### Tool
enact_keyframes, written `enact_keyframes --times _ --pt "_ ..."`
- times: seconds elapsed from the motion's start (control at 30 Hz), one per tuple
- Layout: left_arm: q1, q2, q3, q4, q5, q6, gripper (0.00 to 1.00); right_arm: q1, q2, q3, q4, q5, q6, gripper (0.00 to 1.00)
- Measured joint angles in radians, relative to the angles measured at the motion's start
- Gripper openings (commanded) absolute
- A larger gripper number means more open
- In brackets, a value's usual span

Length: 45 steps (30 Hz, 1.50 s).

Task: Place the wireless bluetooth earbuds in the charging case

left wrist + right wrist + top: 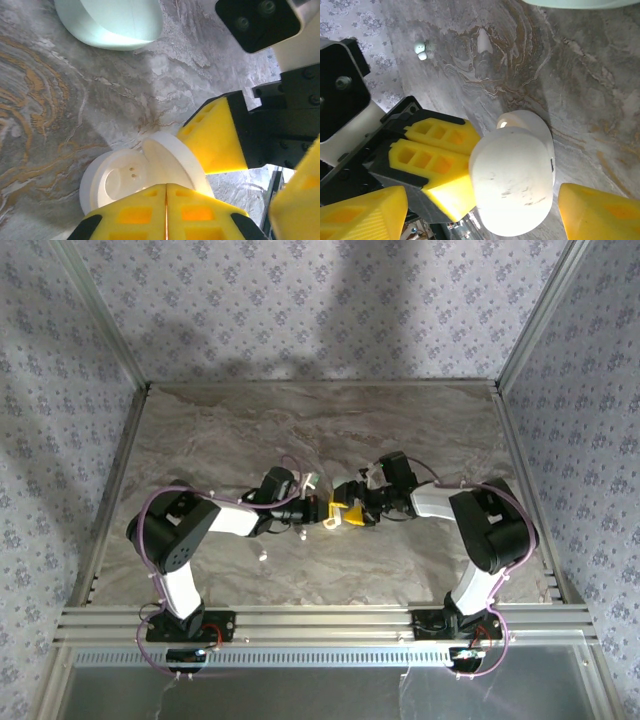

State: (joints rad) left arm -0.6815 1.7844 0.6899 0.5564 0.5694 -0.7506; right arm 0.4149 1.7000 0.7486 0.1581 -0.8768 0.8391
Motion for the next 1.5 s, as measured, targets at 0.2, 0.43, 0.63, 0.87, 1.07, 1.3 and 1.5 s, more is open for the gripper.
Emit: enact_keyframes --times 0.2,0.43,0.63,0.87,1.07,1.3,1.5 --pt "-0.013 0.004 0.003 -0.001 0.007 0.001 0.12 -0.018 -0.053 0.000 -0.062 0.023 -0.033 0.83" --pt "-0.007 -0.031 0.002 -0.038 -0.012 0.024 0.27 -0.024 -0.128 0.004 -0.191 0.086 -0.106 0.88" --pt "0.057 -0.189 -0.048 -0.071 -0.061 0.056 0.57 -0.014 -0.204 0.045 -0.365 0.236 -0.226 0.92" --pt "0.132 -0.419 -0.115 -0.168 -0.184 0.117 1.00 0.097 -0.219 0.102 -0.509 0.439 -0.352 0.96" --pt "0.193 -0.524 -0.150 -0.226 -0.267 0.137 1.00 0.199 -0.168 0.154 -0.578 0.576 -0.412 0.95" --pt "0.217 -0.536 -0.172 -0.255 -0.302 0.138 1.00 0.277 -0.063 0.230 -0.651 0.726 -0.441 0.88" --pt "0.217 -0.536 -0.173 -0.265 -0.305 0.138 1.00 0.285 -0.032 0.255 -0.696 0.816 -0.440 0.85"
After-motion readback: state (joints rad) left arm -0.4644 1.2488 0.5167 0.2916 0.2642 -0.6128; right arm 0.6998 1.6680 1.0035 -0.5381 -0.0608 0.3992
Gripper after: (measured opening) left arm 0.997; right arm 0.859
